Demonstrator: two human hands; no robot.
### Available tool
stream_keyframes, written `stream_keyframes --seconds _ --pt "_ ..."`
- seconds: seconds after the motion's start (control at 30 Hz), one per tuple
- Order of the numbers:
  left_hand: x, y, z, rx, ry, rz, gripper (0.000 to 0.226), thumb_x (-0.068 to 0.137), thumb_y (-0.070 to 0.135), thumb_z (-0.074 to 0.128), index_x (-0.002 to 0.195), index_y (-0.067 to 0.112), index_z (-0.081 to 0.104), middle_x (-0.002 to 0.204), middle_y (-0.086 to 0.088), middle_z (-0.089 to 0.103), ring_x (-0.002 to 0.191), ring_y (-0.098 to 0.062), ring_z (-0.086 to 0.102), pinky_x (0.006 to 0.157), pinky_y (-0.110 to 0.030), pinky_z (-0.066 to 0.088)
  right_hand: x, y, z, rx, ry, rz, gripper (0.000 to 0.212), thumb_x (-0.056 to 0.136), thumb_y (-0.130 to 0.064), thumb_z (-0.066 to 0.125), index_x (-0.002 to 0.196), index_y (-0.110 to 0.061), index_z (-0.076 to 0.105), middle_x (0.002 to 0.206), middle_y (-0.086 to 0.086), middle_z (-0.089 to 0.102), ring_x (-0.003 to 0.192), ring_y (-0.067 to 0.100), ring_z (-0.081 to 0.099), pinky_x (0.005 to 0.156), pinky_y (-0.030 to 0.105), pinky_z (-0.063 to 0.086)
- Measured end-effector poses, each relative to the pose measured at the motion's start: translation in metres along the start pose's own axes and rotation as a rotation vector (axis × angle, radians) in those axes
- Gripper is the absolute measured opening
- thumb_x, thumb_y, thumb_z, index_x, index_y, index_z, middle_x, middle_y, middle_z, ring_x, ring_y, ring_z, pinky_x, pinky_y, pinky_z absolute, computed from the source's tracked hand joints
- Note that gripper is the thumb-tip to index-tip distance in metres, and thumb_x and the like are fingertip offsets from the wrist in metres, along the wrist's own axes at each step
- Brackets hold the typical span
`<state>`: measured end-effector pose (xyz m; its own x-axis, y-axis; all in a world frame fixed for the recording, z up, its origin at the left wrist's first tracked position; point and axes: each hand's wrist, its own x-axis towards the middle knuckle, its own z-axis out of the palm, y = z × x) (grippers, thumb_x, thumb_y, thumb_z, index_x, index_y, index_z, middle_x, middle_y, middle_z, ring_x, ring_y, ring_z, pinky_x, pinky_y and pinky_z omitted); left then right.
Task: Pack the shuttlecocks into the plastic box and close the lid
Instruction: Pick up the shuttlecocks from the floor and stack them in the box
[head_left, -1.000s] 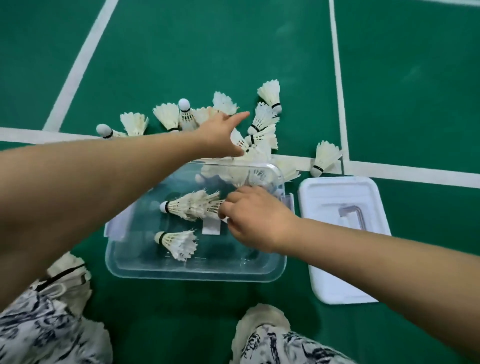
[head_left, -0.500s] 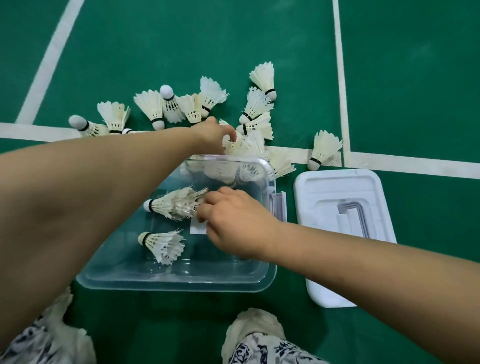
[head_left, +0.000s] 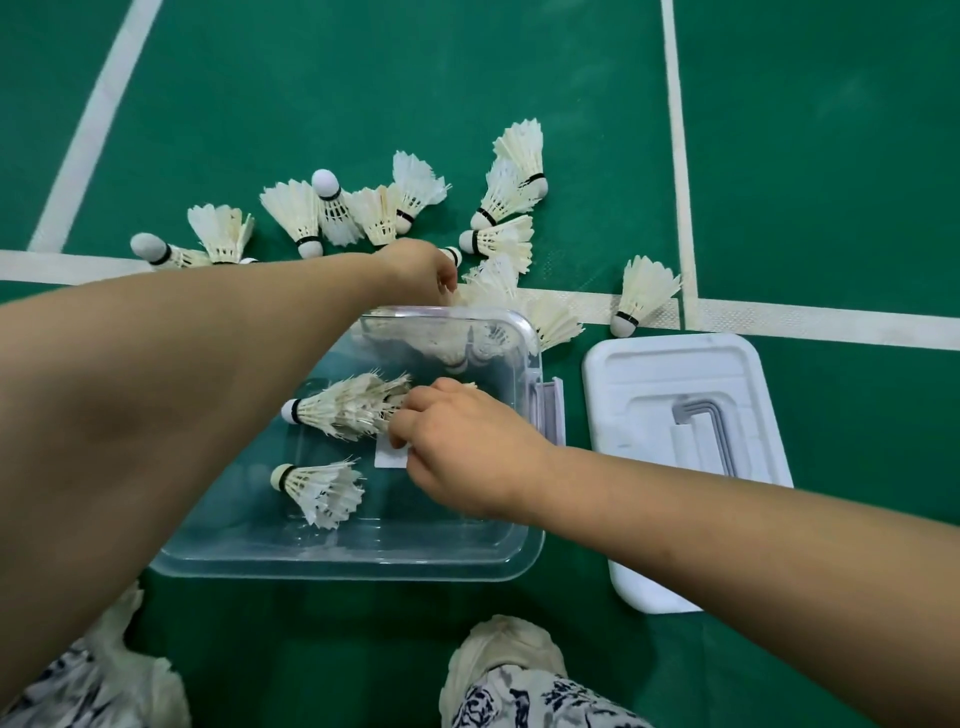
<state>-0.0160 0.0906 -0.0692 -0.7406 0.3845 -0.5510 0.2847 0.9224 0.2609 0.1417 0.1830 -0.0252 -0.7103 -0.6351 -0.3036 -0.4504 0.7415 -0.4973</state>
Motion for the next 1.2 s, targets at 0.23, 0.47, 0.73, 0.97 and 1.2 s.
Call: stream_keyframes --seconds 0.23,0.47,0.73,0.97,1.2 --pt "-0.002 0.001 0.001 -0.053 0.043 -0.016 0.016 0.085 0.018 0.054 0.097 0.014 0.064 0.084 -0.003 0.056 0.08 -0.02 0.049 0.069 -0.027 0.038 -0.001 0.002 0.005 0.001 -0.002 -0.006 0.029 0.089 -0.018 0.043 0.113 -0.011 0.058 0.109 0.01 0.057 0.099 0.028 0.047 0.089 0.043 0.044" --pt "-0.002 -0.002 -0.001 -0.041 0.057 -0.016 0.01 0.082 0.019 0.059 0.087 0.013 0.064 0.078 -0.003 0.057 0.076 -0.021 0.049 0.054 -0.024 0.035 -0.001 0.003 0.008 0.019 -0.007 0.012 0.029 0.089 -0.018 0.041 0.111 -0.01 0.059 0.105 0.008 0.055 0.099 0.027 0.046 0.089 0.045 0.045" --pt "-0.014 0.0 -0.036 -0.165 0.192 0.019 0.017 0.078 0.022 0.069 0.088 0.009 0.066 0.082 -0.003 0.061 0.076 -0.017 0.053 0.054 -0.017 0.035 0.0 -0.001 0.008 -0.006 -0.018 -0.012 0.028 0.089 -0.017 0.042 0.111 -0.011 0.058 0.107 0.008 0.056 0.102 0.026 0.047 0.093 0.042 0.043" --pt "-0.058 -0.003 -0.082 -0.161 0.325 0.067 0.012 0.076 0.019 0.069 0.085 0.012 0.066 0.079 -0.001 0.059 0.078 -0.016 0.051 0.059 -0.021 0.037 -0.007 -0.009 -0.01 0.059 0.042 0.052 0.026 0.09 -0.02 0.044 0.109 -0.017 0.061 0.11 0.004 0.057 0.105 0.023 0.047 0.093 0.036 0.042" --pt "-0.135 -0.02 -0.118 -0.183 0.37 0.089 0.007 0.075 0.014 0.069 0.08 0.016 0.065 0.063 0.012 0.054 0.059 -0.004 0.049 0.05 -0.005 0.036 -0.012 -0.018 -0.046 0.183 0.363 0.122 0.022 0.085 -0.011 0.05 0.1 -0.015 0.066 0.102 0.001 0.063 0.098 0.018 0.053 0.086 0.03 0.043"
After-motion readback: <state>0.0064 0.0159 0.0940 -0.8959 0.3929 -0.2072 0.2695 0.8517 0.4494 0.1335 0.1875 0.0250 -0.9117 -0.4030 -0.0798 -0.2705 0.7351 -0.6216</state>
